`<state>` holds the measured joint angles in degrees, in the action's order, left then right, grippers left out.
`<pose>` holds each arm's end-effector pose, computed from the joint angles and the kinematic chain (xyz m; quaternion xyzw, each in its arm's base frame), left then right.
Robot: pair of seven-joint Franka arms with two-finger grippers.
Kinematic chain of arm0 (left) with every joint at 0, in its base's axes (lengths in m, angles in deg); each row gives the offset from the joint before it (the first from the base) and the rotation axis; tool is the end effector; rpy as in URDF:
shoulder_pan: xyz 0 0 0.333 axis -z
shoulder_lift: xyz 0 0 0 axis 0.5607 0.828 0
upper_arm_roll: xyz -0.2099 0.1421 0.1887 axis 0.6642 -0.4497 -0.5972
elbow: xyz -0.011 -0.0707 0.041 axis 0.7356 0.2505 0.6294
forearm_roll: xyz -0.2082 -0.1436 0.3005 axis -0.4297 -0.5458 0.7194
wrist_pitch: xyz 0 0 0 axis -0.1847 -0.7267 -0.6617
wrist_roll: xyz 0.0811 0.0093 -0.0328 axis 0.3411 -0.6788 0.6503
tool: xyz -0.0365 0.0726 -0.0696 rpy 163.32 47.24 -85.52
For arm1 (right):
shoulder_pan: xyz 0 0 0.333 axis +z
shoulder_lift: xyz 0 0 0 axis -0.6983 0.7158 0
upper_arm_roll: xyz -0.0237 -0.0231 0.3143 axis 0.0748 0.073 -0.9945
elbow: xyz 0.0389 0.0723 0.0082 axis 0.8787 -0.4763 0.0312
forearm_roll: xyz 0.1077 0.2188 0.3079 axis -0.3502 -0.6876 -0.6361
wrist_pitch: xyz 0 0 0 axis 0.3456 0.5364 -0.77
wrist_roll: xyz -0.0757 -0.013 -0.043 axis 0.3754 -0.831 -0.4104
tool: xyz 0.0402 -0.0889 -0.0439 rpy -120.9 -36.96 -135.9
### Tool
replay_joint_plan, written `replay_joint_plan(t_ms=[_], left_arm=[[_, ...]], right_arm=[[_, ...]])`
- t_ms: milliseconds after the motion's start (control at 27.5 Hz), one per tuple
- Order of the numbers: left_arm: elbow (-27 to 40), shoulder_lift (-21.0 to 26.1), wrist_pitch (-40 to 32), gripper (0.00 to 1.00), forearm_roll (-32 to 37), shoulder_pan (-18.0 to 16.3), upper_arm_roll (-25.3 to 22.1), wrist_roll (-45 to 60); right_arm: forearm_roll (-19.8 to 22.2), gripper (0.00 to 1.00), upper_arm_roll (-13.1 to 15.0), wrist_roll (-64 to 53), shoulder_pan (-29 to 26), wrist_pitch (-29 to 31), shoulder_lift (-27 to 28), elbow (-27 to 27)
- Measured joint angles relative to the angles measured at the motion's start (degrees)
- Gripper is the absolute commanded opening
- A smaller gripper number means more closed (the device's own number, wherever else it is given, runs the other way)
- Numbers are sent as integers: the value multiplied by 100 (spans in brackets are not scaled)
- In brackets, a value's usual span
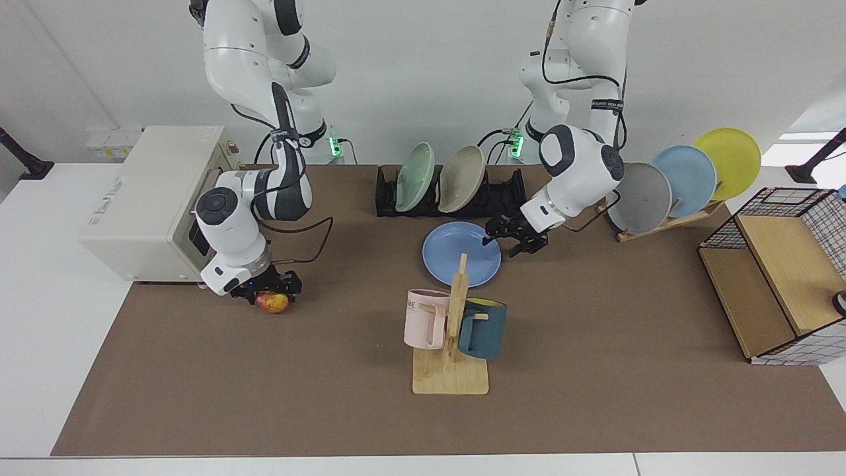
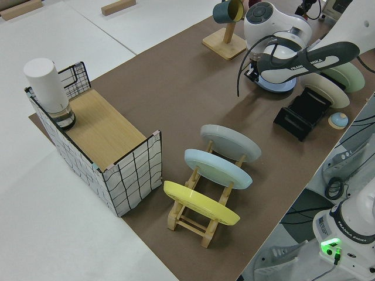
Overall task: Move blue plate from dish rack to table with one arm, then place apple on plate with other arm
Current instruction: 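Lower the blue plate onto the table and open the left gripper, then retract the left gripper while the right gripper lifts the apple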
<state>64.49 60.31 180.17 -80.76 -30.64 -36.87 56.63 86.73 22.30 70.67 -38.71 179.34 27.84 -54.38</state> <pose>0.5165 -0.1801 0.3311 0.9643 -0.0857 0.0037 0.2506 0.6238 0.0099 0.2935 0.9996 0.0234 0.0132 0.0043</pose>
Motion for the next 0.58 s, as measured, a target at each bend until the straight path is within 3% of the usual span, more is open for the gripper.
replay_joint_plan(t_ms=[218,291,327,364,400,473,509,582], left_arm=[[-153,-5,-11,99,895,-10,-50,665],[-274,-14,-99,100,1264,-10,-56,971],[-347,-22,-197,100,1452,-11,-62,1112],[-439,-34,-340,100,1655,-15,-74,1257],[-549,-49,-518,100,1861,-23,-92,1382],[-857,-94,-1062,100,2309,-58,-140,1589],[-1012,-117,-1333,100,2489,-86,-151,1642],[-1326,-179,-1834,100,2803,-138,-184,1709]], right_arm=[[0,100,-5,-1,5,0,6,-50],[0,91,-9,-1,6,0,8,-55],[0,83,-10,-1,6,0,8,-56],[0,63,-11,-1,6,0,9,-57],[0,36,-12,-2,7,0,10,-59],[0,8,-15,-3,7,0,15,-62],[0,2,-17,-4,8,0,17,-62],[0,0,-19,-4,10,0,23,-63]])
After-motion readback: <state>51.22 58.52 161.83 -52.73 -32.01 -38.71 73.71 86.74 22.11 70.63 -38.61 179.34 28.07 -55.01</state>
